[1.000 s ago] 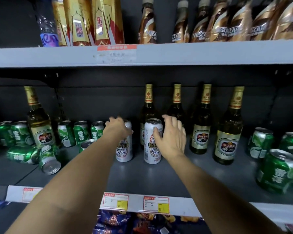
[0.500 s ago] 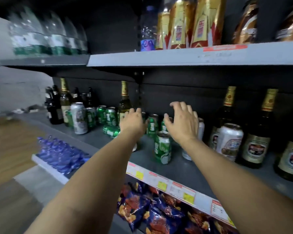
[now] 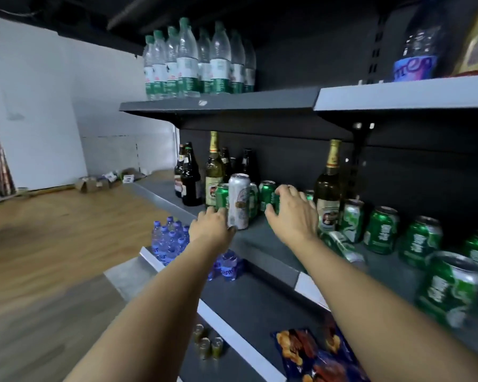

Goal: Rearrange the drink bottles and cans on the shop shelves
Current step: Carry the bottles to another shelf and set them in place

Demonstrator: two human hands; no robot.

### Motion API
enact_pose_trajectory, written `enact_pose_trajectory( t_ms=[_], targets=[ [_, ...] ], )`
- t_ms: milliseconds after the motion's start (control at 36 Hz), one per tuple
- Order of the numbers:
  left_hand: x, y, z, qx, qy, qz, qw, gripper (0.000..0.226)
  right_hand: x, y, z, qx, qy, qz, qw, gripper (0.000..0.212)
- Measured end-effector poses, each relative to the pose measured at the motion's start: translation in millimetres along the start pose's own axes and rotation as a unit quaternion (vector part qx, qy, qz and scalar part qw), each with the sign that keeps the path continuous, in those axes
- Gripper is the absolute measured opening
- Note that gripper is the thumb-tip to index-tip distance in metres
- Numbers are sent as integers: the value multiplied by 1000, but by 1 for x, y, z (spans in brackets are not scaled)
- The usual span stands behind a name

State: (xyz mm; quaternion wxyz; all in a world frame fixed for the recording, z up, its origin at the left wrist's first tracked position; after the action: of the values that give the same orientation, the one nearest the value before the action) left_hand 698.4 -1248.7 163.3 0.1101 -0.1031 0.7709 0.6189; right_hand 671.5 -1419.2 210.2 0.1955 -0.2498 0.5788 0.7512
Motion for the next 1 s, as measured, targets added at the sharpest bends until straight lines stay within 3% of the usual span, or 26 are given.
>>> enact_pose_trajectory(
  t_ms=[250,500,833,1000],
  targets=[
    [-47,-22,142,-37,17,42,998,51,-50,-105,124,-19,27,79,996,39],
    [-111,-46,225,-70,4,47,996,57,-122,-176,182,-7,21,68,997,58],
    [-251,-52,261,-90,-21,29,995,54,-230,-258,190,-79,-92,40,992,98],
    [-303,-70,254,-26,-26,32,999,55,-247,-294,197,-106,-149,36,983,106]
  ],
)
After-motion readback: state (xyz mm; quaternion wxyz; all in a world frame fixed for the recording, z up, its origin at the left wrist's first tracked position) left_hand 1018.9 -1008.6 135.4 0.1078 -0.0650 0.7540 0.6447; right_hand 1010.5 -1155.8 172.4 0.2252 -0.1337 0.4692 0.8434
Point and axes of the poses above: each hand's wrist, its own x-axis away from the middle knuckle, its own y-axis out of the back of the hand, z = x × y, the point moved 7 cm from there along -x, towards the middle knuckle, and after that the axes turned 2 degrees about y, right-handed, at the moved point
